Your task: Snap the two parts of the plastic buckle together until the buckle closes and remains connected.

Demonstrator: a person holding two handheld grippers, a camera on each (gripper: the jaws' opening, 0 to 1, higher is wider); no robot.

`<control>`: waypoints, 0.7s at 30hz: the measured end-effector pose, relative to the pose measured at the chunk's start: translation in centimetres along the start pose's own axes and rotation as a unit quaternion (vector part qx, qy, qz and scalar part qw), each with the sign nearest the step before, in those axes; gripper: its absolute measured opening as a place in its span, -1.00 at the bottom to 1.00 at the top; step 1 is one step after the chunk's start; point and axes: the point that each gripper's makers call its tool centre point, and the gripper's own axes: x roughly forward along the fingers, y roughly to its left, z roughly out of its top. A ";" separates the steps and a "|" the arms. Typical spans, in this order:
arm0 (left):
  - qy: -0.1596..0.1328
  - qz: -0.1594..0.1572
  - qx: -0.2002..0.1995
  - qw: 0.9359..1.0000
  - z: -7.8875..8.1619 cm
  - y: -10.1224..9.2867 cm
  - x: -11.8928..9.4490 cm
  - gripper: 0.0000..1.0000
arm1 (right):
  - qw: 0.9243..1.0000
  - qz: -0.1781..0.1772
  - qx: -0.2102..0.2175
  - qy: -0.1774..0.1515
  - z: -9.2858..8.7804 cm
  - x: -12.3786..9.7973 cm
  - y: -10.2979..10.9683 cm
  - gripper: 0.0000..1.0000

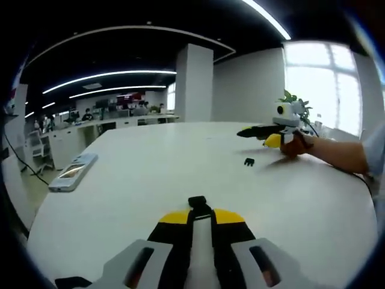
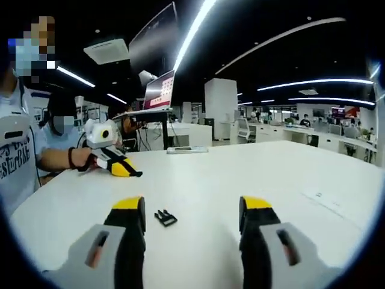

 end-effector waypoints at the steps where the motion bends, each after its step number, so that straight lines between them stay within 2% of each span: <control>1: 0.000 -0.005 0.001 1.000 0.0 -0.2 0.0 -0.77 | 1.000 0.009 -0.006 0.008 -0.3 0.3 0.3 0.23; 5: 0.001 -0.018 0.006 1.000 -0.1 -0.6 0.1 -0.77 | 0.999 0.047 -0.006 0.022 -0.7 1.1 0.9 0.14; 9: 0.002 -0.032 0.010 0.999 -0.1 -1.2 0.2 -0.77 | 0.998 0.056 -0.006 0.026 -1.1 0.9 1.4 0.15; 21: 0.002 -0.008 0.008 1.000 0.0 -0.2 0.0 -0.71 | 0.997 0.065 -0.015 0.050 -1.9 1.3 2.2 0.14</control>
